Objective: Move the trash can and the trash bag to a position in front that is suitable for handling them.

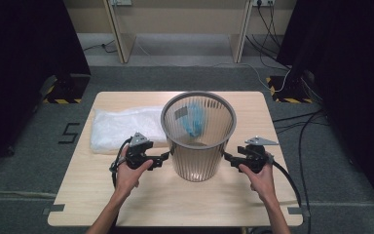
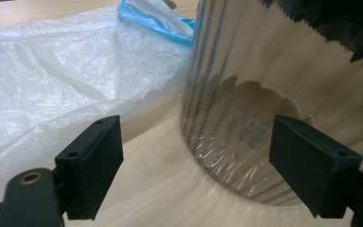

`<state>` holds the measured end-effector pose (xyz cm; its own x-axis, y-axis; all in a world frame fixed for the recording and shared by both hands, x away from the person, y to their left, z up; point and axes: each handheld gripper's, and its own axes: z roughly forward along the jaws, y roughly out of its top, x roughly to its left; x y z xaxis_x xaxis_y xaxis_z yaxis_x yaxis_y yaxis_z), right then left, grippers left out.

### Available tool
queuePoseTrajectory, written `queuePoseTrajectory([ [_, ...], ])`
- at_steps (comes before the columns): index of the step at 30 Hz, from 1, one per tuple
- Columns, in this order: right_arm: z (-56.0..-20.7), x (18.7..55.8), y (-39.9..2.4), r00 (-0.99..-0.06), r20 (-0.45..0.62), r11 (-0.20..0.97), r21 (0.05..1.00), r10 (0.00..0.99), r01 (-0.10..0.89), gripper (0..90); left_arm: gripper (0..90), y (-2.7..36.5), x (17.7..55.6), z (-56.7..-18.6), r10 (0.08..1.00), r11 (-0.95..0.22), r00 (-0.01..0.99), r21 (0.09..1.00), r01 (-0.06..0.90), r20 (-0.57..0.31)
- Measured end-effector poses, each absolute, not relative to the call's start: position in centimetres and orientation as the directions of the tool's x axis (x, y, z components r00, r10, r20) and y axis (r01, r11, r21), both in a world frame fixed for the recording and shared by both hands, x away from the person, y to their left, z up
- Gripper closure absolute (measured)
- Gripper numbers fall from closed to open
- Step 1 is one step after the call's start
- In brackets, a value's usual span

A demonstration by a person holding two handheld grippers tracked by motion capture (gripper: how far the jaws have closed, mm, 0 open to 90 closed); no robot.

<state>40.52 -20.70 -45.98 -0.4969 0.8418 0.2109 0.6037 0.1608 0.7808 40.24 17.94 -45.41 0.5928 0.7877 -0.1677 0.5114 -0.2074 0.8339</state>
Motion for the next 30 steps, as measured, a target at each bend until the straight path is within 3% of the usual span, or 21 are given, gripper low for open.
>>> queuePoseTrajectory([
  [4,-45.9,40.8,-20.6,-0.49,0.227,0.147,0.777,0.842,0.612,36.3,18.6,17.9,40.4,-45.4,0.804,-0.2,0.573,0.835,0.513,-0.16],
  [6,-45.8,40.9,-20.3,-0.501,0.216,0.162,0.779,0.838,0.605,42.0,24.5,17.8,40.3,-45.4,0.806,-0.203,0.572,0.837,0.508,-0.151],
  [16,-45.7,41.4,-19.8,-0.508,0.215,0.165,0.781,0.834,0.602,41.9,25.5,17.9,41.1,-45.4,0.826,-0.205,0.549,0.837,0.507,-0.13],
  [28,-46.0,42.5,-19.6,-0.489,0.25,0.128,0.777,0.836,0.616,37.4,24.9,18.2,42.7,-45.6,0.837,-0.181,0.53,0.843,0.507,-0.139],
  [30,-45.9,42.4,-19.7,-0.486,0.249,0.128,0.776,0.838,0.618,30.5,19.7,18.6,42.9,-45.6,0.832,-0.166,0.531,0.842,0.513,-0.159],
])
